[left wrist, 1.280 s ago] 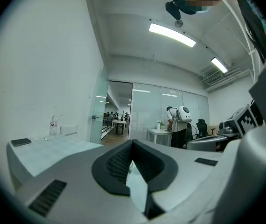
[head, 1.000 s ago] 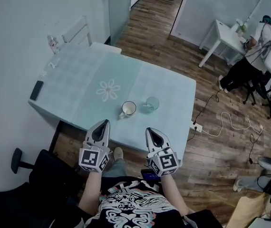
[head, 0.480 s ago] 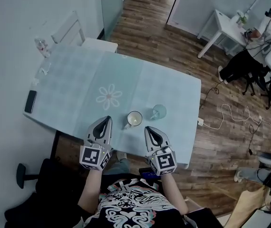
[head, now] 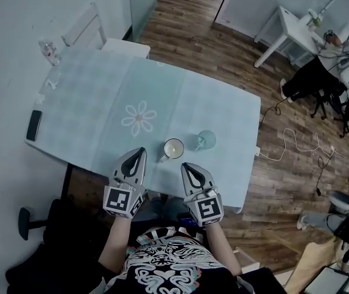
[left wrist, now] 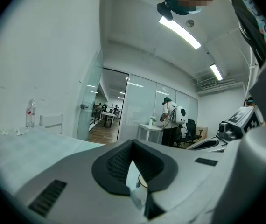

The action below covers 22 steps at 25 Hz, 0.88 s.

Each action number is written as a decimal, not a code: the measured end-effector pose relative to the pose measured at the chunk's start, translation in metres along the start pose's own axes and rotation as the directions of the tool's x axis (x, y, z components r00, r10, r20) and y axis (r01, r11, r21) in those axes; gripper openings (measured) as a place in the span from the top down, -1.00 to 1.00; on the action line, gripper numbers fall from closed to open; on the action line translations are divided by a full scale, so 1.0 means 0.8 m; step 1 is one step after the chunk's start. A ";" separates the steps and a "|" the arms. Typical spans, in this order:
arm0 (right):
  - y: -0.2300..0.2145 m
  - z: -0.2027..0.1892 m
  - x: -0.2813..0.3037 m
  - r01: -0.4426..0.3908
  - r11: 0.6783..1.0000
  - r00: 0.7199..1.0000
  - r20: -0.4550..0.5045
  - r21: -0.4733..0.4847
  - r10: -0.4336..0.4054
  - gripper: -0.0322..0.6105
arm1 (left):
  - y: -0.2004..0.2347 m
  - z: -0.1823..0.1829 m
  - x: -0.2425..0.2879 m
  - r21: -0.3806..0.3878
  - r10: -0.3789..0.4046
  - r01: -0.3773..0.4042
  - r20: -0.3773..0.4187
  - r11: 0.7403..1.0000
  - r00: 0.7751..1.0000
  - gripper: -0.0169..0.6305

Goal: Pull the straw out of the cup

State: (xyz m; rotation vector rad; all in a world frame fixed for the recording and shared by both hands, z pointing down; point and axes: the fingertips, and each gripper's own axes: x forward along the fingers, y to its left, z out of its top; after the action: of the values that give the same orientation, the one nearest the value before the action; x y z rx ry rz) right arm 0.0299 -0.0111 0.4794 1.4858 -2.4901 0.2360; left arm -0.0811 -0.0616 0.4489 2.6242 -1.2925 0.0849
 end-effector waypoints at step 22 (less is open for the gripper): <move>0.007 -0.046 0.007 -0.152 0.987 0.983 -0.112 -0.056 0.146 0.78 | -0.040 -0.067 0.002 0.012 0.001 0.001 -0.131 1.000 0.991 0.94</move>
State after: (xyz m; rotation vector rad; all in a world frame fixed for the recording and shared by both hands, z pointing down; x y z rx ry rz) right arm 0.0268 -0.0041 0.5164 1.2298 -2.4999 0.2519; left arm -0.0526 -0.0323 0.4958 2.5800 -1.2521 0.2605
